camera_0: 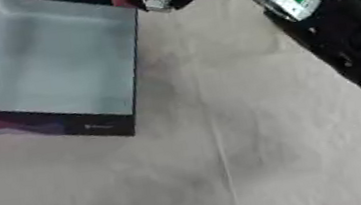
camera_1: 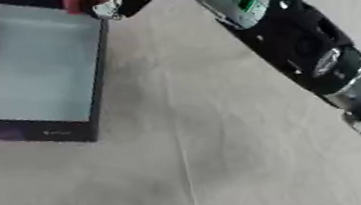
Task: Pick up objects on the table and place them in the box.
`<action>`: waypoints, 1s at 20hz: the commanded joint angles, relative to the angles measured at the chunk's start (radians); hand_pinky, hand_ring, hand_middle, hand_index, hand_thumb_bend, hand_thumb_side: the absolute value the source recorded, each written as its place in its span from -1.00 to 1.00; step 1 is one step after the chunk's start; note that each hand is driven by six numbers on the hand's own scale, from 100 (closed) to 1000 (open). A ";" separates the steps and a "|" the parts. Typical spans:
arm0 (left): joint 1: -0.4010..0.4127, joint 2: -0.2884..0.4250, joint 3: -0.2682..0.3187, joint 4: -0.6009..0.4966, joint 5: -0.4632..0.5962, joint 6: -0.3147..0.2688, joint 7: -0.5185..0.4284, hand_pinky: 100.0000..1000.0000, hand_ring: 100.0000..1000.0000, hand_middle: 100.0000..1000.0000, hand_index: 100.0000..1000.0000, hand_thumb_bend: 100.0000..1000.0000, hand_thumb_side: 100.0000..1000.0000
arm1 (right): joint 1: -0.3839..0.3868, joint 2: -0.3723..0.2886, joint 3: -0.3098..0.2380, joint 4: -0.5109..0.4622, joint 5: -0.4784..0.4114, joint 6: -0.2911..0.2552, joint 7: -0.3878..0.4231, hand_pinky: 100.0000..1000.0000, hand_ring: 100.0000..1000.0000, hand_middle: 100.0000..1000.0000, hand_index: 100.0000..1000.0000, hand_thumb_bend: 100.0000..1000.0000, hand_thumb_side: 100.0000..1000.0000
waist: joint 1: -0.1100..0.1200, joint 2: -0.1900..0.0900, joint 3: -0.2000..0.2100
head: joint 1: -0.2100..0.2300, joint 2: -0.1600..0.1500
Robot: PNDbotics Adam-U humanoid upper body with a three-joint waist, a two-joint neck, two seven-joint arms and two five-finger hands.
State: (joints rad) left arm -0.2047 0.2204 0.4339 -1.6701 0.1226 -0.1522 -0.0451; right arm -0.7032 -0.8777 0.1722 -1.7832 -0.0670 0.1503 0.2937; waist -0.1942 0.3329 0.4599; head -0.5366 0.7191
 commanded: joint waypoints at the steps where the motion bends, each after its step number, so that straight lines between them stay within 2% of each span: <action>1: -0.007 0.030 -0.005 -0.004 -0.002 0.005 -0.011 0.48 -0.20 0.41 0.31 -1.00 0.29 | -0.010 -0.061 -0.029 -0.075 -0.025 -0.011 -0.034 0.60 0.36 0.55 0.10 -1.00 -1.00 | 0.008 -0.032 0.003 | -0.027 0.017; 5: -0.004 0.031 -0.007 0.002 -0.007 0.016 -0.017 0.48 -0.20 0.41 0.31 -1.00 0.29 | -0.003 -0.090 -0.048 -0.160 -0.074 -0.009 -0.083 0.60 0.35 0.54 0.09 -1.00 -1.00 | 0.007 -0.055 0.005 | -0.052 0.043; 9: -0.013 0.031 -0.014 0.006 -0.006 0.024 -0.023 0.48 -0.20 0.41 0.31 -1.00 0.29 | -0.001 -0.103 -0.054 -0.209 -0.128 0.001 -0.114 0.58 0.34 0.52 0.08 -1.00 -1.00 | 0.006 -0.068 0.024 | -0.087 0.050; 15: -0.023 0.021 -0.024 0.014 -0.007 0.041 -0.038 0.48 -0.20 0.41 0.31 -1.00 0.31 | -0.005 -0.111 -0.059 -0.217 -0.173 -0.006 -0.148 0.58 0.33 0.52 0.07 -1.00 -1.00 | -0.002 -0.080 0.066 | -0.129 0.051; 20: -0.045 0.007 -0.038 0.016 -0.007 0.048 -0.052 0.48 -0.20 0.41 0.31 -1.00 0.31 | -0.017 -0.101 -0.052 -0.209 -0.189 0.015 -0.150 0.59 0.34 0.52 0.07 -1.00 -1.00 | -0.007 -0.073 0.113 | -0.167 0.051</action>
State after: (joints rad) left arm -0.2403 0.2176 0.3984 -1.6439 0.1208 -0.1051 -0.0923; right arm -0.7047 -0.9471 0.1303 -1.9821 -0.2473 0.1591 0.1464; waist -0.2127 0.2732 0.5780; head -0.6915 0.7631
